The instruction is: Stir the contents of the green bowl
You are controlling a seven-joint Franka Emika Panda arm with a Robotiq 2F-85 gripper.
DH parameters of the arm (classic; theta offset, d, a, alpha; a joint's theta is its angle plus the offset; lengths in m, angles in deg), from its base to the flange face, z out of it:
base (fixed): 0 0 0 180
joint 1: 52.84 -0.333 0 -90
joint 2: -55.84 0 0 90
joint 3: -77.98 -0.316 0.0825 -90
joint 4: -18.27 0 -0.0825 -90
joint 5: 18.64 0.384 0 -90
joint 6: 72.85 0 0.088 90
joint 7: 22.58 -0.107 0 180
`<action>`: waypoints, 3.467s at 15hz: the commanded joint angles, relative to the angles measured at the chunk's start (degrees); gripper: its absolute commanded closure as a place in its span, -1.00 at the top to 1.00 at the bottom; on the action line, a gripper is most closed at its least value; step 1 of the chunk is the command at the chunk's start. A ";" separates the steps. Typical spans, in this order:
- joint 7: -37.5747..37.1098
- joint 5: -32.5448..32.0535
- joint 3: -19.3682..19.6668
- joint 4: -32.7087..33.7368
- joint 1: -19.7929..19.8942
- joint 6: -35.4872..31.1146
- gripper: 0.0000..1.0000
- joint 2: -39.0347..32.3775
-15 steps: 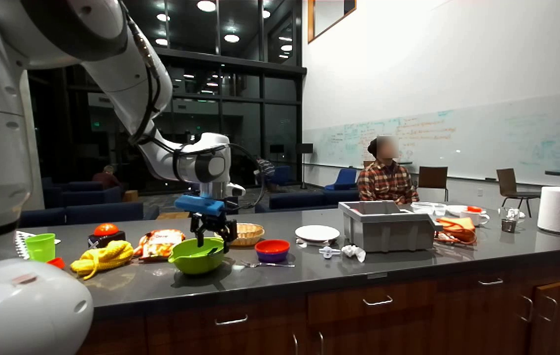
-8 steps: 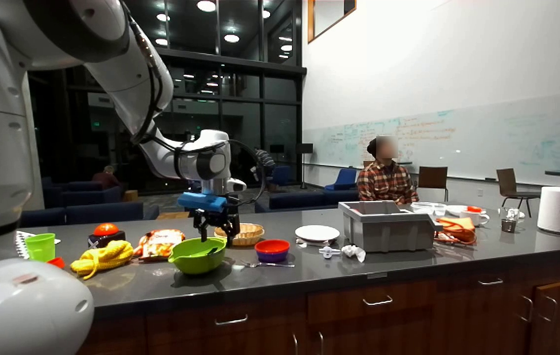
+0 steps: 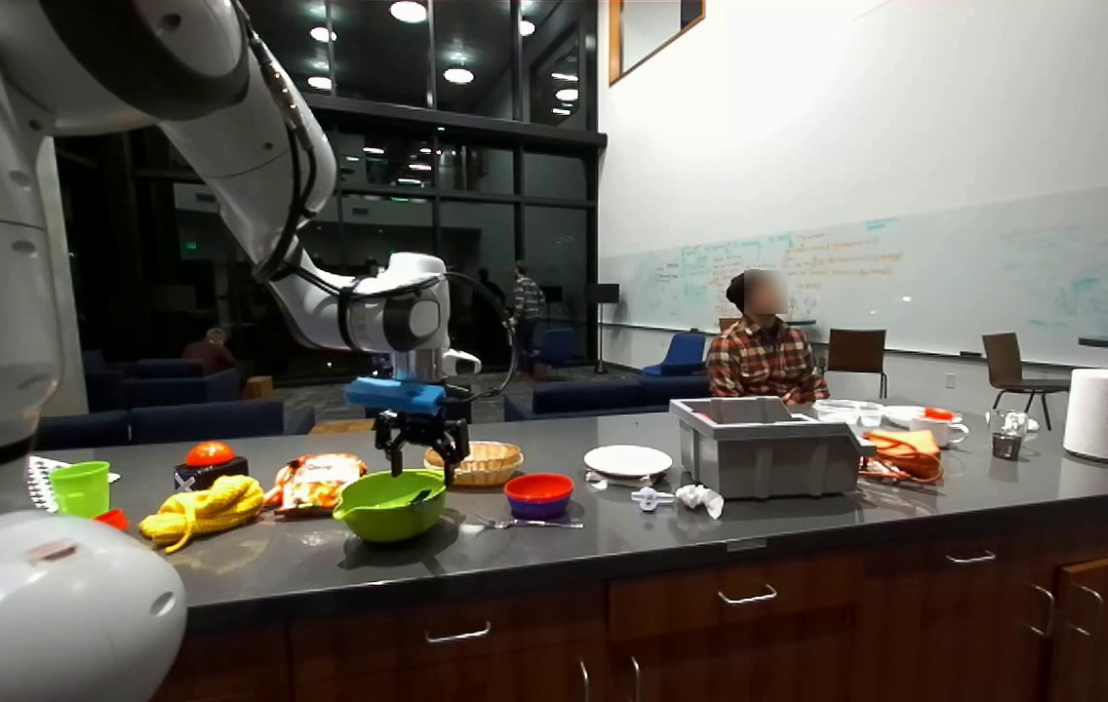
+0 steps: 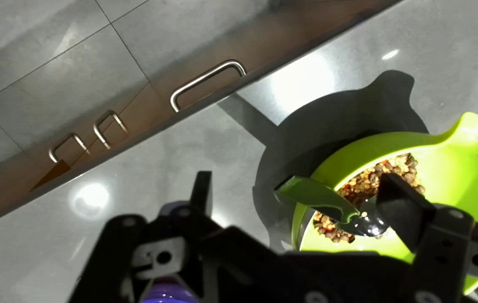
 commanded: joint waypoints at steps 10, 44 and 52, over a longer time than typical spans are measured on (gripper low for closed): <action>38.38 -4.88 0.65 6.68 0.63 6.75 1.00 -5.38; 43.99 -11.07 -3.08 7.18 -0.98 4.41 1.00 -9.54; 43.76 -11.86 -3.05 7.53 -0.94 4.15 1.00 -10.28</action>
